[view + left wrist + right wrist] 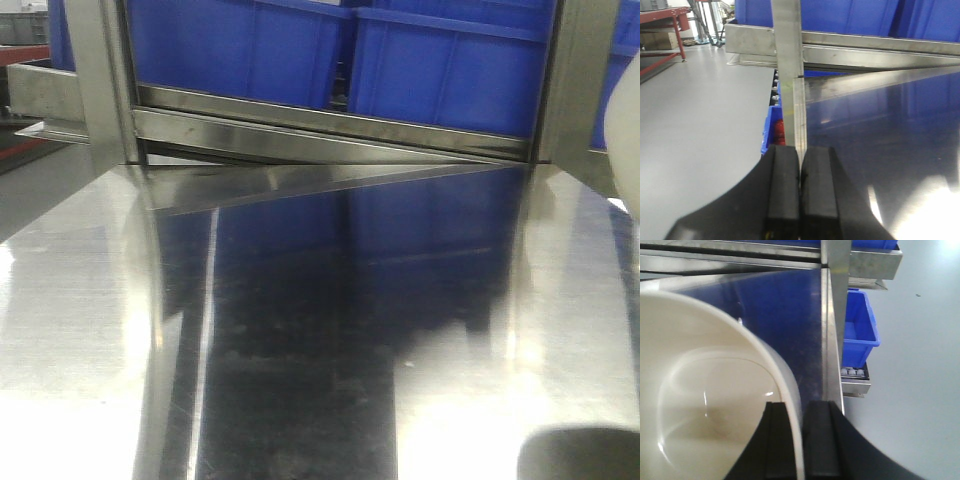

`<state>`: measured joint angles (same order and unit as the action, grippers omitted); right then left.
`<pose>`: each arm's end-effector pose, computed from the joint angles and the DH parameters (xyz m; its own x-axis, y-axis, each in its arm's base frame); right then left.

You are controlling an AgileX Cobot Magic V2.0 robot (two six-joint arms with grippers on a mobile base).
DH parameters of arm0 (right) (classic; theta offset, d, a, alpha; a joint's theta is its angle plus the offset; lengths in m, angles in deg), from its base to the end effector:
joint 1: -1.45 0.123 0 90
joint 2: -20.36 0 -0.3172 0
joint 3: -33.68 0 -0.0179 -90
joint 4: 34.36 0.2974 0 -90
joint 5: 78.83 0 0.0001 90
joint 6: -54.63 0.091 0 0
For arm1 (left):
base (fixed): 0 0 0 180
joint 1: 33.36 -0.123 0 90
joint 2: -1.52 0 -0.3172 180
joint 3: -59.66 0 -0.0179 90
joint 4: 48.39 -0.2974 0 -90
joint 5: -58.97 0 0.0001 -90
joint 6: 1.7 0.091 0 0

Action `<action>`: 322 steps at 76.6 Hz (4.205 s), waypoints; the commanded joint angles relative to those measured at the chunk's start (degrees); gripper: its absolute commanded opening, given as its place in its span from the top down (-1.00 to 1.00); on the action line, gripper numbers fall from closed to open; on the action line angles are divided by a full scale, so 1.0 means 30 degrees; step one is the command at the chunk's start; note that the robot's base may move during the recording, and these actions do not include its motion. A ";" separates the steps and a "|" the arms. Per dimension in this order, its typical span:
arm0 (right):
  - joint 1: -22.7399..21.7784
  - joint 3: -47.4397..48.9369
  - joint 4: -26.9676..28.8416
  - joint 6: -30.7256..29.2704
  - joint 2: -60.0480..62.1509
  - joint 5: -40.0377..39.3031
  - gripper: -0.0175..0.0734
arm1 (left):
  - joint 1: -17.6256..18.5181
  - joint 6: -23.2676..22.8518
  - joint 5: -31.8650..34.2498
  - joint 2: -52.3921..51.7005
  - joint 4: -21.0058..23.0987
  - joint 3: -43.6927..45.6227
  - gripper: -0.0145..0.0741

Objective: Move white bin to right shelf second layer
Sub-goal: 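Drive the base away from the table holding the bin in the right gripper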

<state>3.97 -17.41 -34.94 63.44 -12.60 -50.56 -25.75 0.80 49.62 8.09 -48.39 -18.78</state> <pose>0.1119 0.0045 0.3096 -0.3811 0.1277 -0.9157 0.0156 0.9912 0.1317 0.0697 -0.0093 0.1960 -0.0695 0.0533 -0.9962 0.1356 0.9898 0.0435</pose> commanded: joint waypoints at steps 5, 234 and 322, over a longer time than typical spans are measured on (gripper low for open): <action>-0.0127 0.0612 -0.0124 -0.0052 -0.0003 -0.1765 0.55 | 0.0062 -0.0100 0.1636 -0.0265 0.0000 -0.0702 0.48; -0.0127 0.0612 -0.0124 -0.0052 -0.0003 -0.1765 0.55 | 0.0062 -0.0100 0.1636 -0.0265 0.0000 -0.0702 0.48; -0.0127 0.0612 -0.0124 -0.0052 -0.0003 -0.1765 0.55 | 0.0062 -0.0100 0.1636 -0.0265 0.0000 -0.0702 0.48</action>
<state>3.97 -17.41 -34.94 63.44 -12.49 -50.56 -25.75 0.80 49.62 8.09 -48.39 -18.78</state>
